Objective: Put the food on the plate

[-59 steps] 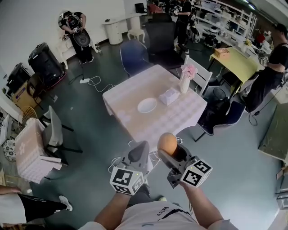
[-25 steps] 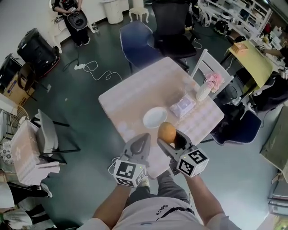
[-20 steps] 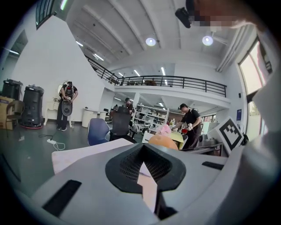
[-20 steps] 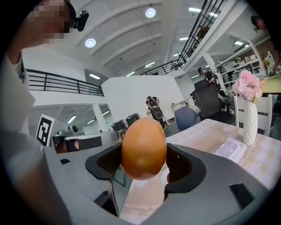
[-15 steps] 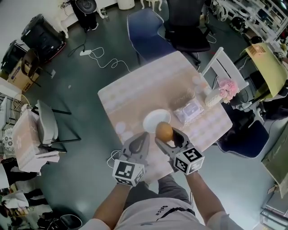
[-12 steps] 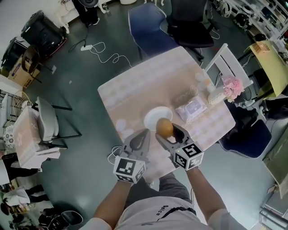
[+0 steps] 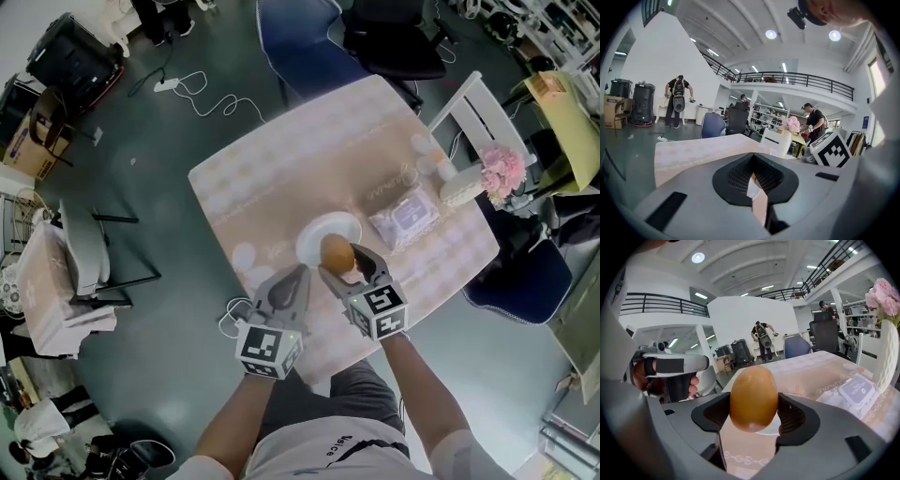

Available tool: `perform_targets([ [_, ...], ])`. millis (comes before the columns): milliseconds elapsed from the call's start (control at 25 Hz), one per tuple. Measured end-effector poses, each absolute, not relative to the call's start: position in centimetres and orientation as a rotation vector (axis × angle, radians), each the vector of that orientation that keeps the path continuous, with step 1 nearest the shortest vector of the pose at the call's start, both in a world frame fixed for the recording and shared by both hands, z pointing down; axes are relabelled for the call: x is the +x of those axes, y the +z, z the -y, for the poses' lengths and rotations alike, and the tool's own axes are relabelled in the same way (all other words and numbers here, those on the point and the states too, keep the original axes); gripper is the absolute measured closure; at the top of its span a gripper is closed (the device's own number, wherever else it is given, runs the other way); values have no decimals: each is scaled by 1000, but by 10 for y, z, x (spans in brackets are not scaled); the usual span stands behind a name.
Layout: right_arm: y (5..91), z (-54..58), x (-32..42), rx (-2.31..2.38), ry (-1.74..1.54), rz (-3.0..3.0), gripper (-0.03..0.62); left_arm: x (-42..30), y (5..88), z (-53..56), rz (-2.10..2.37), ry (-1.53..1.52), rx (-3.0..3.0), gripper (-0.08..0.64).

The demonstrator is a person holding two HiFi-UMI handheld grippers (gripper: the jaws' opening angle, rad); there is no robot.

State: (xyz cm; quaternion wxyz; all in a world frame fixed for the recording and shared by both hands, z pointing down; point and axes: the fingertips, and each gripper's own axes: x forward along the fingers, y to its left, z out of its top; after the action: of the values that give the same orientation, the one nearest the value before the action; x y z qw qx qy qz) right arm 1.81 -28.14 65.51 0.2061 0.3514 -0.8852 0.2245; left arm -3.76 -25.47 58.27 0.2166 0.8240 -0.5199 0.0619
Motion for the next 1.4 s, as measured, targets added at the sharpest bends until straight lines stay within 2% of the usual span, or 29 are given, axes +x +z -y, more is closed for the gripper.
perform_targets([
  [760, 738, 302, 8, 891, 382, 2270, 268, -46, 621, 270, 1452, 168, 2311, 554],
  [1400, 719, 279, 14, 894, 441, 2224, 268, -48, 605, 261, 1413, 170, 2317, 554],
])
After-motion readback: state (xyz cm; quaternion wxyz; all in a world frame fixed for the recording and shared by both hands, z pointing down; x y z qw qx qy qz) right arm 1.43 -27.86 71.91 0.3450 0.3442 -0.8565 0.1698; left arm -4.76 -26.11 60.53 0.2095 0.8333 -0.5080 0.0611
